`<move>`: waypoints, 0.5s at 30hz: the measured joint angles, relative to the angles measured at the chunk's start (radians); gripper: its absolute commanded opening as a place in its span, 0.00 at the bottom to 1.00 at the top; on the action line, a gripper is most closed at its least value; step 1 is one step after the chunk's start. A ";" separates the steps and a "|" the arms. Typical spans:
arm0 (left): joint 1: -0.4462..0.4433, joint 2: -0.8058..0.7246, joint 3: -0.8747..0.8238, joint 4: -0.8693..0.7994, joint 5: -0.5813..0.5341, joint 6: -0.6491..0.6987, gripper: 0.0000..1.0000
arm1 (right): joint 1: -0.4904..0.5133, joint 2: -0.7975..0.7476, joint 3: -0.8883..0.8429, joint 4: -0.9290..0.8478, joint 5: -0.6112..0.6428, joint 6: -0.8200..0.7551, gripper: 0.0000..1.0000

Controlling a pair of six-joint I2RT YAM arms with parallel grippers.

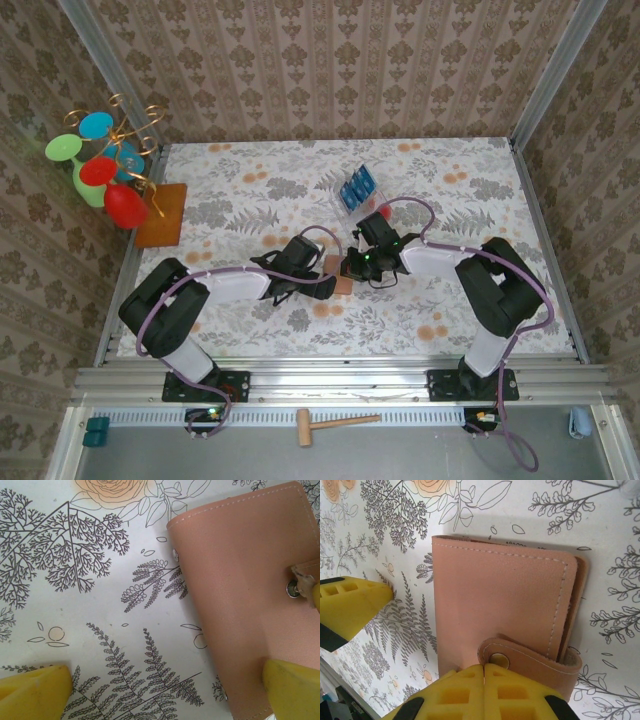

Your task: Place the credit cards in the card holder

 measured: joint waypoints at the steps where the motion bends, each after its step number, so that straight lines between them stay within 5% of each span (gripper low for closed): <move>1: 0.000 0.000 0.000 0.000 0.000 0.000 1.00 | 0.000 0.003 0.000 0.006 -0.003 0.000 0.00; 15: 0.000 0.000 0.000 0.002 0.000 0.000 1.00 | -0.003 0.014 -0.016 0.040 -0.021 0.000 0.00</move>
